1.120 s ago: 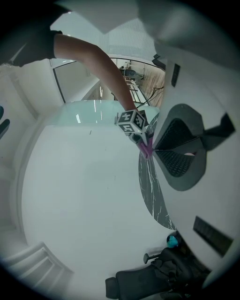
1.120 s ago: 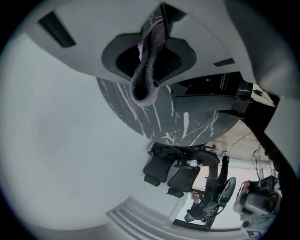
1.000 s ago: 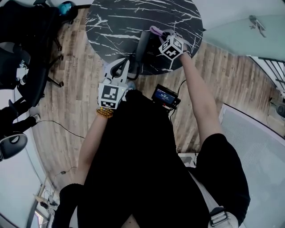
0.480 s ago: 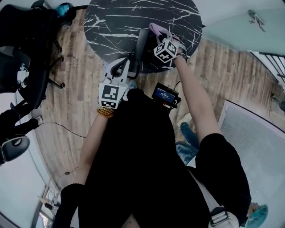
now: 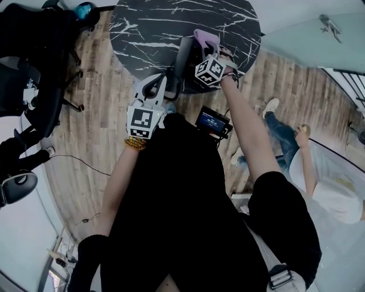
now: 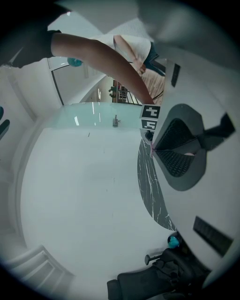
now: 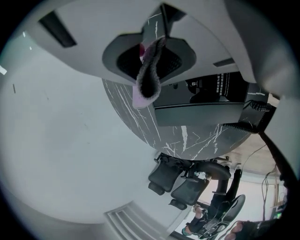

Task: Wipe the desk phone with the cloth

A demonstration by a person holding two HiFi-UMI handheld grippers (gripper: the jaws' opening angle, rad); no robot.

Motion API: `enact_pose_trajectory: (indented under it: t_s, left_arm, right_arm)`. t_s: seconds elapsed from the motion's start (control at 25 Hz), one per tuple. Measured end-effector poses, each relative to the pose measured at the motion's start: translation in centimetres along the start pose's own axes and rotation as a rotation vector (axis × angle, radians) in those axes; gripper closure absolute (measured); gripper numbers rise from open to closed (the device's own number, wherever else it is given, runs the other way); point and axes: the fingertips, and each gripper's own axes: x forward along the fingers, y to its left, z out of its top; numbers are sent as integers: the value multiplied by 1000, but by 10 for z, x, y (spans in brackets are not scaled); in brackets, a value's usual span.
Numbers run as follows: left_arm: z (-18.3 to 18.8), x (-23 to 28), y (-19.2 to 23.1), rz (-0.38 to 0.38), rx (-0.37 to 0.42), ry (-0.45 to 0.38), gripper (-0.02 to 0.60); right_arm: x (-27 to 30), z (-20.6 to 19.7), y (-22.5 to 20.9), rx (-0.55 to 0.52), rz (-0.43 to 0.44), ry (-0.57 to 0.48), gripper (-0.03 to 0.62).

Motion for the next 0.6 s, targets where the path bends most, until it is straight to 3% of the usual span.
enact_pose_trajectory:
  t_s: [0.08,0.24,0.6]
  left_arm:
    - [0,0,0,1,0,1,563]
    - [1,0,-1,-1,1,0,563]
    - [1,2,-2,-5,-1,1,563]
  right_arm:
    - [-1,0,1,-15,-21,1,525]
    - [-1,-1,1,67,-21,0,525]
    - [-6,-2,10,140,-3,-18,525]
